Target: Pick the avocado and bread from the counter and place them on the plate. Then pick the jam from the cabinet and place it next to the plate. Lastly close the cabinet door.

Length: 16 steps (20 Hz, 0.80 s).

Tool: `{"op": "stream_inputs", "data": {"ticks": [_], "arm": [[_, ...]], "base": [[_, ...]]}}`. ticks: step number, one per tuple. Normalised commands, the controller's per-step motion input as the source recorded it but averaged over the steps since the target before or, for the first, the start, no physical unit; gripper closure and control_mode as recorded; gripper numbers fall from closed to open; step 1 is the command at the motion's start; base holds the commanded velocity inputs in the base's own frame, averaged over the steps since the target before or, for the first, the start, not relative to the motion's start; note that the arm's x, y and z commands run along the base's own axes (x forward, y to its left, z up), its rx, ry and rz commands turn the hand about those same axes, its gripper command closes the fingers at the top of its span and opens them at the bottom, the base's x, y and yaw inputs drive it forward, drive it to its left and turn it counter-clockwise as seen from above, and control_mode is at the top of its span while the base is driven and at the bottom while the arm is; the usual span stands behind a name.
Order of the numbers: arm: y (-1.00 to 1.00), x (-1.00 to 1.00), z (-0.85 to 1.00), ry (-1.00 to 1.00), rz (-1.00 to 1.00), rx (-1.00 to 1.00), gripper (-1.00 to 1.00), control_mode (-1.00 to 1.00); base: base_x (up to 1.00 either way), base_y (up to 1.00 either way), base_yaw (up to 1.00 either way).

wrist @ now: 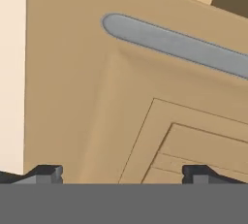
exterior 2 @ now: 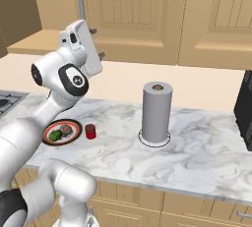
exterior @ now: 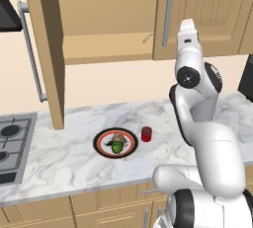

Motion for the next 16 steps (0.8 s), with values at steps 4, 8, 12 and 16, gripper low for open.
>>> {"op": "stream_inputs", "data": {"ticks": [4, 8, 12, 16], "arm": [[0.08, -0.85, 0.29, 0.01, -0.07, 0.08, -1.00, -1.00], [0.17, -0.78, 0.04, 0.06, -0.06, 0.08, -1.00, -1.00], [0.20, -0.69, 0.05, 0.11, -0.07, 0.10, -1.00, -1.00], [0.23, -0.61, 0.03, 0.11, -0.08, 0.08, -1.00, -1.00]], "base": [[0.00, 0.00, 0.00], [0.00, 0.00, 0.00], [0.00, 0.00, 0.00], [0.00, 0.00, 0.00]]}}
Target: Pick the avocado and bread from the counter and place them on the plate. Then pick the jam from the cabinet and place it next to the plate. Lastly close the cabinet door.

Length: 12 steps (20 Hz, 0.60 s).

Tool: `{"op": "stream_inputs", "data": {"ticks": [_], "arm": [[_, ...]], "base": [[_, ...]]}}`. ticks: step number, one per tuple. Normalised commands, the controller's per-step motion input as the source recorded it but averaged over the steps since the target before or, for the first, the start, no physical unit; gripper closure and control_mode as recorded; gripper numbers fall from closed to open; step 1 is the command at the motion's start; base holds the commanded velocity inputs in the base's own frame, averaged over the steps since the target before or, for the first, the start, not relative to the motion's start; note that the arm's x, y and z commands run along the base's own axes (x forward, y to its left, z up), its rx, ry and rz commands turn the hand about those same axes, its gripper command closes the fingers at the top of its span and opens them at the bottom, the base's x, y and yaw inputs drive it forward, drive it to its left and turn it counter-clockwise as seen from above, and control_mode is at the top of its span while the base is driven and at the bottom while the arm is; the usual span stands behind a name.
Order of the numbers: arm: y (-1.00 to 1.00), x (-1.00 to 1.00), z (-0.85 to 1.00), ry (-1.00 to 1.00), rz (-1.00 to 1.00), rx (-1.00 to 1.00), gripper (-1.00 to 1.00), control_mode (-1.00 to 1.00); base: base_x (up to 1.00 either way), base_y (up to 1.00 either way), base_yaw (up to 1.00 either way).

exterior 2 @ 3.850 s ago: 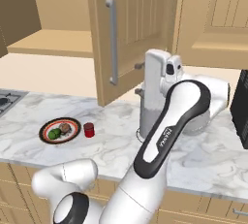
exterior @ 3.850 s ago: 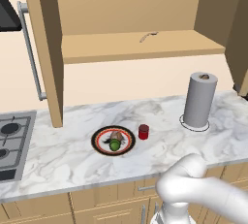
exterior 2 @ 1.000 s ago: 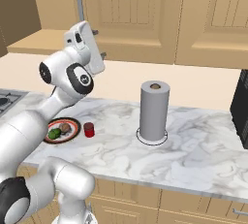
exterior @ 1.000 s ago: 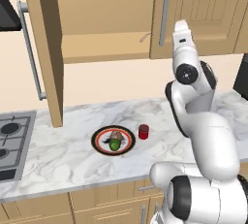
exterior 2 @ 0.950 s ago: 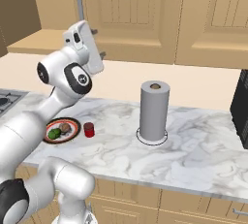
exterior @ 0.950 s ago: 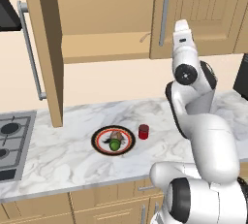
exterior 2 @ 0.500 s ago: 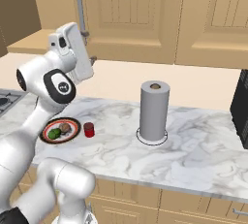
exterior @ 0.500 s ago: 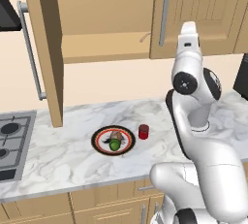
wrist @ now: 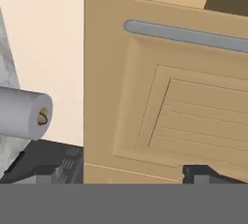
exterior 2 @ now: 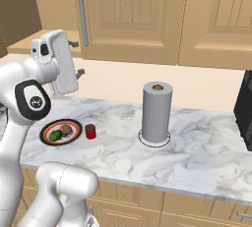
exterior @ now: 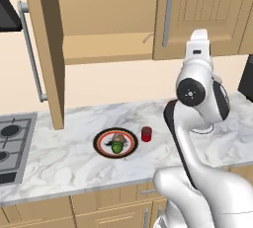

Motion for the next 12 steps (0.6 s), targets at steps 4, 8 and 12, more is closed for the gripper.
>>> {"op": "stream_inputs", "data": {"ticks": [4, 8, 12], "arm": [[0.29, -0.42, 0.00, 0.09, -0.12, 0.02, -1.00, -1.00], [0.28, -0.34, 0.00, 0.06, -0.12, 0.00, -1.00, -1.00], [0.30, -0.23, -0.13, 0.07, -0.11, 0.00, -1.00, -1.00]], "base": [[0.00, 0.00, 0.00], [0.00, 0.00, 0.00], [0.00, 0.00, 0.00]]}}
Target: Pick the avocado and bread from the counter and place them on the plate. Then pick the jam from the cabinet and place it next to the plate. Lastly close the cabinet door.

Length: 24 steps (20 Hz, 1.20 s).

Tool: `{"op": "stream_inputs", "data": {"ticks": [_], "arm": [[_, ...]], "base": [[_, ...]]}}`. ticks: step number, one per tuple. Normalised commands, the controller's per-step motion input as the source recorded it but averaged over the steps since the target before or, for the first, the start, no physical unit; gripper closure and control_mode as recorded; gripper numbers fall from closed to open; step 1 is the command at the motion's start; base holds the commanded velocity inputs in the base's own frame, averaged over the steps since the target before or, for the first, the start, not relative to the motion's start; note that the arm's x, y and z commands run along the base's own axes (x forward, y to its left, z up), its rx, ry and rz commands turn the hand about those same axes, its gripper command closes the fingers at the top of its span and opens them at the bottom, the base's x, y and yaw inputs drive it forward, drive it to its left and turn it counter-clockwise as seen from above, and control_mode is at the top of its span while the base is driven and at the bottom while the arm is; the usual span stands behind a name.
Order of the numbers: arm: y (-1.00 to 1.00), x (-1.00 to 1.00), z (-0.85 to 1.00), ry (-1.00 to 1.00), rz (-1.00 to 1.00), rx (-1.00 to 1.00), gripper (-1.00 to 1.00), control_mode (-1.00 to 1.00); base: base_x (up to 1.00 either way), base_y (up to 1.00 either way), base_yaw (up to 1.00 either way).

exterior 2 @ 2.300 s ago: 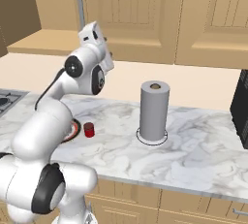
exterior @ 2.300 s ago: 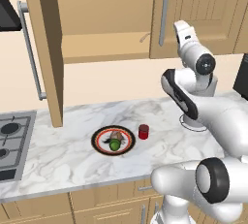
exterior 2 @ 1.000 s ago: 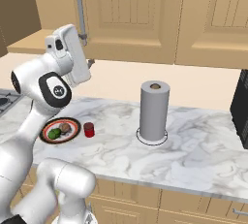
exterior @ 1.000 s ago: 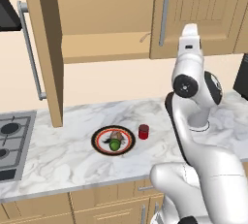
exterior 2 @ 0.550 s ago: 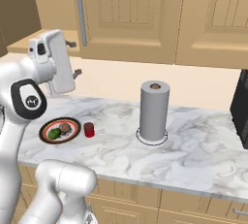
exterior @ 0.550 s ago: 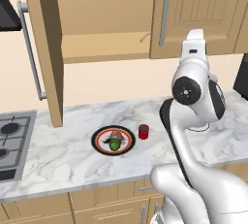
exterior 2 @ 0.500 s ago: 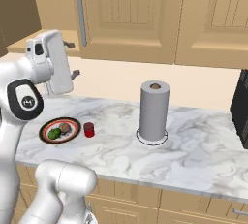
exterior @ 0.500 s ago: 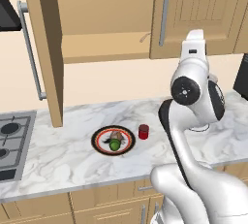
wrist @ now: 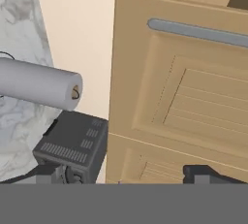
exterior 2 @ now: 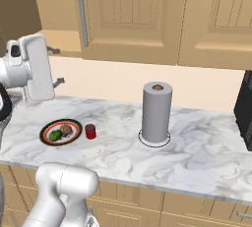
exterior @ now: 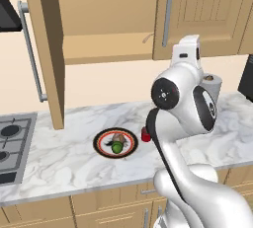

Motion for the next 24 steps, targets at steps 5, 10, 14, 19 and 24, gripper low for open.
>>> {"op": "stream_inputs", "data": {"ticks": [5, 10, 14, 19, 24], "arm": [[0.30, -0.13, -0.32, 0.09, -0.07, -0.02, -1.00, -1.00], [0.28, -0.06, -0.34, 0.07, -0.01, -0.05, -1.00, -1.00], [0.28, -0.06, -0.39, 0.06, 0.00, -0.06, -1.00, -1.00], [0.26, -0.01, -0.43, 0.06, 0.00, -0.08, -1.00, -1.00], [0.18, 0.00, -0.40, 0.03, 0.00, -0.08, -1.00, -1.00]], "base": [[0.00, 0.00, 0.00], [0.00, 0.00, 0.00], [0.00, 0.00, 0.00], [0.00, 0.00, 0.00], [0.00, 0.00, 0.00]]}}
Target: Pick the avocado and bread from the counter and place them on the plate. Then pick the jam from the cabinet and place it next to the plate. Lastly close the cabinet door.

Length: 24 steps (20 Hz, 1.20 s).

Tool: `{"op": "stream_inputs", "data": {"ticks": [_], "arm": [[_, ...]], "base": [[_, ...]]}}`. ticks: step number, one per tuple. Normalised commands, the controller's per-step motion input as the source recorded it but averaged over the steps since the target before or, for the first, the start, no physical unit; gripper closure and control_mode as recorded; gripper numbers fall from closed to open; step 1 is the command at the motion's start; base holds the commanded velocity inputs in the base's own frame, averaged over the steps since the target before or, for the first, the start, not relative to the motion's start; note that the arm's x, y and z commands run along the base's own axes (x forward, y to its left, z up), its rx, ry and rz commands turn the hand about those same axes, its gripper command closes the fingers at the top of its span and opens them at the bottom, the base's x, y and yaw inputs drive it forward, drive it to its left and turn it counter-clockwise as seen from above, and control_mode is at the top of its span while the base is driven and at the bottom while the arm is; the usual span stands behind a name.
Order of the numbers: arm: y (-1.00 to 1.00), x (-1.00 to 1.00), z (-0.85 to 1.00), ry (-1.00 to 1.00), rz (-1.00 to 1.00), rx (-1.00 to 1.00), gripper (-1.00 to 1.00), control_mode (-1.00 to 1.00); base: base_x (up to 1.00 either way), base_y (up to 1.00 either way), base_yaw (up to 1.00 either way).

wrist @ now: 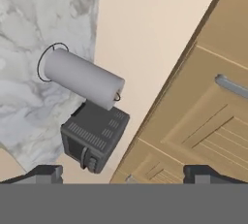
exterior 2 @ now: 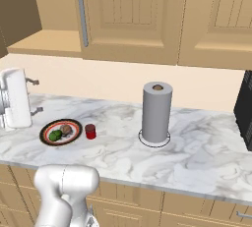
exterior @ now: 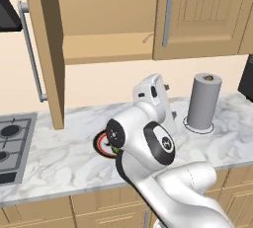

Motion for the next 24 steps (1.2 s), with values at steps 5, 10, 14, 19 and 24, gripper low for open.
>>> {"op": "stream_inputs", "data": {"ticks": [5, 10, 14, 19, 24], "arm": [[0.18, 0.00, -0.32, 0.00, 0.00, -0.09, -1.00, -1.00], [0.23, -0.05, -0.22, 0.00, 0.00, -0.08, -1.00, -1.00], [0.35, -0.04, -0.14, 0.00, -0.02, -0.06, -1.00, -1.00], [0.41, -0.01, -0.15, 0.00, -0.04, -0.01, -1.00, -1.00], [0.42, 0.00, -0.26, 0.02, -0.04, -0.03, -1.00, -1.00]], "base": [[0.00, 0.00, 0.00], [0.00, 0.00, 0.00], [0.00, 0.00, 0.00], [0.00, 0.00, 0.00], [0.00, 0.00, 0.00]]}}
